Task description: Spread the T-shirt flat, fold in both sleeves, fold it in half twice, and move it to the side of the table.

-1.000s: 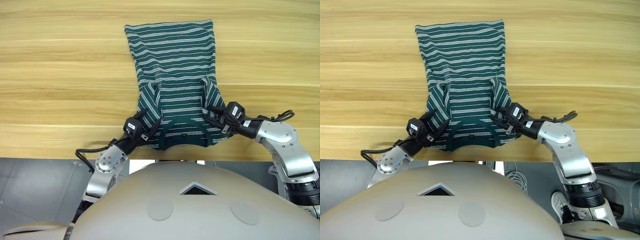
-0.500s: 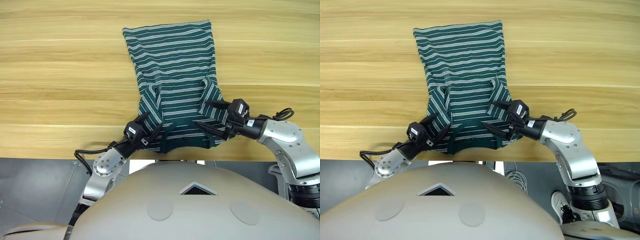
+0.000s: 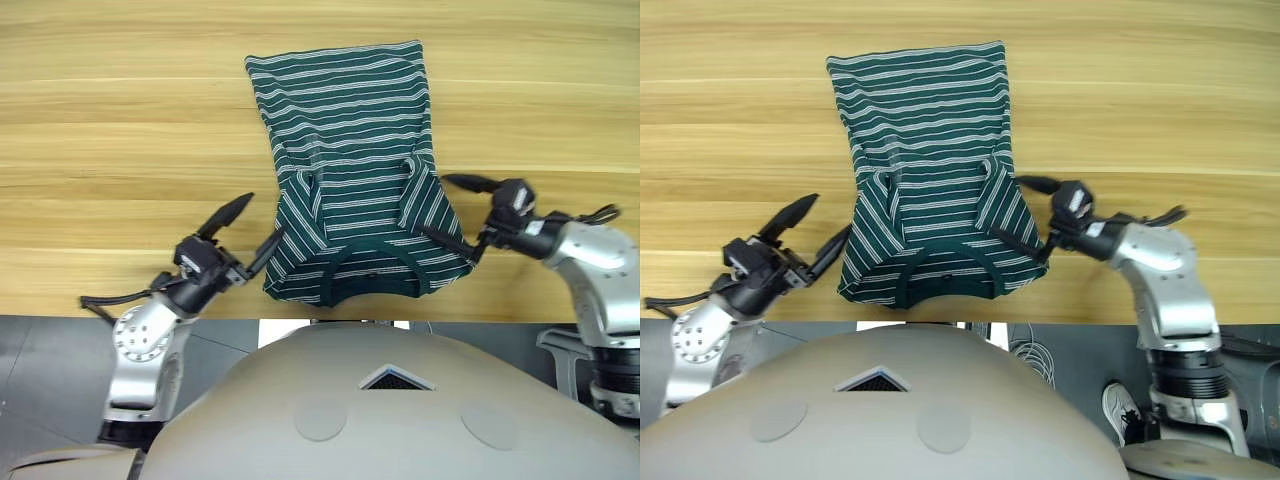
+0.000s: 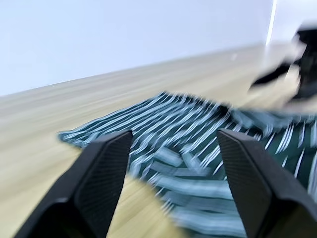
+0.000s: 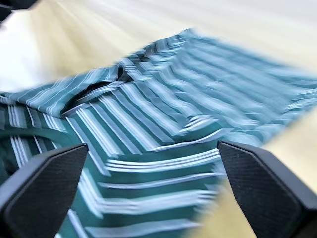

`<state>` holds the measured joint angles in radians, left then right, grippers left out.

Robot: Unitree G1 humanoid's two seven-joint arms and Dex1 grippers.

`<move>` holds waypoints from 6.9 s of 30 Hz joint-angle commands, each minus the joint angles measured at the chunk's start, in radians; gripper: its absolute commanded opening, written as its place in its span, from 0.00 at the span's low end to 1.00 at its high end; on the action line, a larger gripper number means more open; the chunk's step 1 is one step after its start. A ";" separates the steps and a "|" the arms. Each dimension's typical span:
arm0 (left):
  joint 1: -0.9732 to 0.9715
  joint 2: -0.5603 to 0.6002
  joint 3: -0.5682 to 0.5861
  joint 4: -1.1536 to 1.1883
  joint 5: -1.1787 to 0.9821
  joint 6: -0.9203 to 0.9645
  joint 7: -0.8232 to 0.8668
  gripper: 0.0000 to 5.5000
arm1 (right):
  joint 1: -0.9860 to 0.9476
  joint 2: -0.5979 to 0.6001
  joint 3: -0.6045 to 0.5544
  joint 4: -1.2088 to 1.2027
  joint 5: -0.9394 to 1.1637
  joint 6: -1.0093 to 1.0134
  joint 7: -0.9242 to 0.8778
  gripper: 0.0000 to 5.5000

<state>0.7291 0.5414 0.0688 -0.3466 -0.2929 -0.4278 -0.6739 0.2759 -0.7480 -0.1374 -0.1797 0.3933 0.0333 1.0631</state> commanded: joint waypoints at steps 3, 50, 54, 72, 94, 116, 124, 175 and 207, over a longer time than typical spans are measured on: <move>0.009 0.278 0.199 0.229 0.312 -0.193 -0.095 0.71 | -0.178 -0.145 -0.139 0.468 -0.023 -0.491 0.307 0.88; -0.412 0.359 -0.480 0.482 0.595 -0.511 -0.085 0.52 | -0.359 -0.131 0.589 0.757 -0.275 -1.165 0.232 0.49; -0.407 0.368 -0.493 0.480 0.587 -0.510 -0.074 0.35 | -0.362 -0.147 0.613 0.751 -0.259 -1.147 0.243 0.32; -0.342 0.580 -0.366 0.276 -0.078 -0.328 -0.255 0.00 | -0.297 -0.251 0.579 0.471 0.216 -0.662 0.548 0.00; -0.400 0.425 -0.126 0.107 -0.553 0.441 -0.447 0.00 | -0.464 -0.144 0.330 0.398 0.512 0.282 0.504 0.00; -1.231 -0.128 -0.130 1.440 -0.107 0.431 -0.454 0.00 | -0.902 0.233 0.229 1.323 -0.053 0.118 0.365 0.00; -1.277 -0.102 -0.008 1.504 -0.096 0.411 -0.525 0.16 | -0.915 0.227 0.137 1.417 -0.113 0.089 0.338 0.26; -0.542 -0.444 0.097 0.311 0.075 -0.114 0.205 0.61 | -0.319 0.711 0.526 0.090 -0.431 0.481 -0.681 0.01; -0.542 -0.410 0.039 0.291 0.040 -0.130 0.258 0.61 | -0.521 0.264 0.397 0.504 -0.095 -0.526 0.046 0.01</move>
<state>0.1930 0.1203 0.1111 -0.0504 -0.2442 -0.5711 -0.4151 -0.3031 -0.4987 0.2647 0.3947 0.3831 -0.5759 1.2259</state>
